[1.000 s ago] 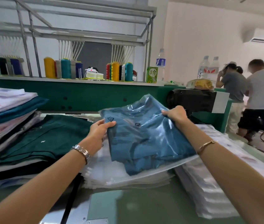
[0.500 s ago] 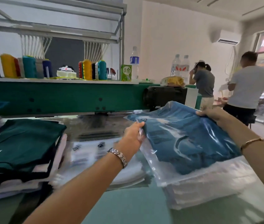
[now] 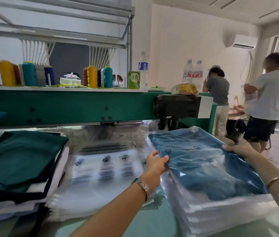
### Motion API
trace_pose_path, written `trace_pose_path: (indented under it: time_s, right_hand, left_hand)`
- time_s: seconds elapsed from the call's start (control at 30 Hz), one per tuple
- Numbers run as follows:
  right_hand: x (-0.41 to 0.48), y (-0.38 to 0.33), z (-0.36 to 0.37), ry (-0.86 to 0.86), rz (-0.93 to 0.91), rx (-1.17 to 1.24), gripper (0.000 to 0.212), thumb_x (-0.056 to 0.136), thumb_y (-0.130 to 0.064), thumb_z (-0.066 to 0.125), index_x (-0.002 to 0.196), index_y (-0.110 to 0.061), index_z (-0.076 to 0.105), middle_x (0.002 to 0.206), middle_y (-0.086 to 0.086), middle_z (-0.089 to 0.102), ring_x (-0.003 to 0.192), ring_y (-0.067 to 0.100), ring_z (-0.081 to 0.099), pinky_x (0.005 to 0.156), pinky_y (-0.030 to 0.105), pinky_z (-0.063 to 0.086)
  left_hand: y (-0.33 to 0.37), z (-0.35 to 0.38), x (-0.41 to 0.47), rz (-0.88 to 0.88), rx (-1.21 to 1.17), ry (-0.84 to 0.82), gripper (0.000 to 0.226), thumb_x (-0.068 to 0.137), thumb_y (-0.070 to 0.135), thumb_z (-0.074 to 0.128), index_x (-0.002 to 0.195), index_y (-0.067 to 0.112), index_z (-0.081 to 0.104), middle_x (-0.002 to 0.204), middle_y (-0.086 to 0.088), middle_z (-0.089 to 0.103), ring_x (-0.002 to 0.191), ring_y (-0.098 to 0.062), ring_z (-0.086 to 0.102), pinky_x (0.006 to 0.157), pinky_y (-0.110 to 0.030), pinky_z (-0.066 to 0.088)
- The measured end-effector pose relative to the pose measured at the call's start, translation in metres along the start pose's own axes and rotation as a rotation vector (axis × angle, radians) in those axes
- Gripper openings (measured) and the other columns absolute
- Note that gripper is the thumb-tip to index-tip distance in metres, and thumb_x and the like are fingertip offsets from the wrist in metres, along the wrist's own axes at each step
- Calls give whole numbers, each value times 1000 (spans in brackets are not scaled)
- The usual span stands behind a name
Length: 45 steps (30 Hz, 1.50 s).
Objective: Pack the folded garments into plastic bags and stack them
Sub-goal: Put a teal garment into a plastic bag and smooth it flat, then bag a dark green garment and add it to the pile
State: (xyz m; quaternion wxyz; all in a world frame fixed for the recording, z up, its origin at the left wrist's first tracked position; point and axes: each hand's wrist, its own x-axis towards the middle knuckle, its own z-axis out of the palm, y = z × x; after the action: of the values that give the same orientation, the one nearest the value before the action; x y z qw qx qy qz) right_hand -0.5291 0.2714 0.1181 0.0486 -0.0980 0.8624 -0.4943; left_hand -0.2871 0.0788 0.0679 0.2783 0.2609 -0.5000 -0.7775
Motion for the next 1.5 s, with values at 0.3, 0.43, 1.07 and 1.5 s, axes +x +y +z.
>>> trace_pose_path:
  time_s: [0.3,0.43,1.07,1.5]
  right_hand:
    - [15,17,0,52,-223,-402,34,83,-35,73,79,-2,76,85,16,72,74,26,61,83,40,51]
    - [-9,-7,12,167,-327,-795,29,92,-37,58,105,-12,65,108,14,65,101,32,57,92,44,46]
    - [-257,-124,191,-236,-980,-604,31,91,-20,46,119,-11,57,110,10,66,105,32,59,84,40,49]
    - [-293,-58,333,-604,-1070,-455,46,102,-32,41,145,-13,39,149,6,41,137,20,37,111,31,27]
  left_hand:
    - [-16,-14,8,432,685,66,51,87,36,72,130,15,54,126,-3,47,99,-10,54,99,-28,47]
    - [-14,-24,4,489,877,-22,60,89,50,63,136,14,51,128,-3,49,112,-12,53,101,-32,46]
    - [-17,-152,-79,1174,1232,309,21,82,21,55,102,25,59,101,9,62,89,-13,57,74,-30,43]
    - [15,-304,-97,1193,1615,642,24,92,18,49,105,19,68,107,4,66,92,-19,56,77,-35,37]
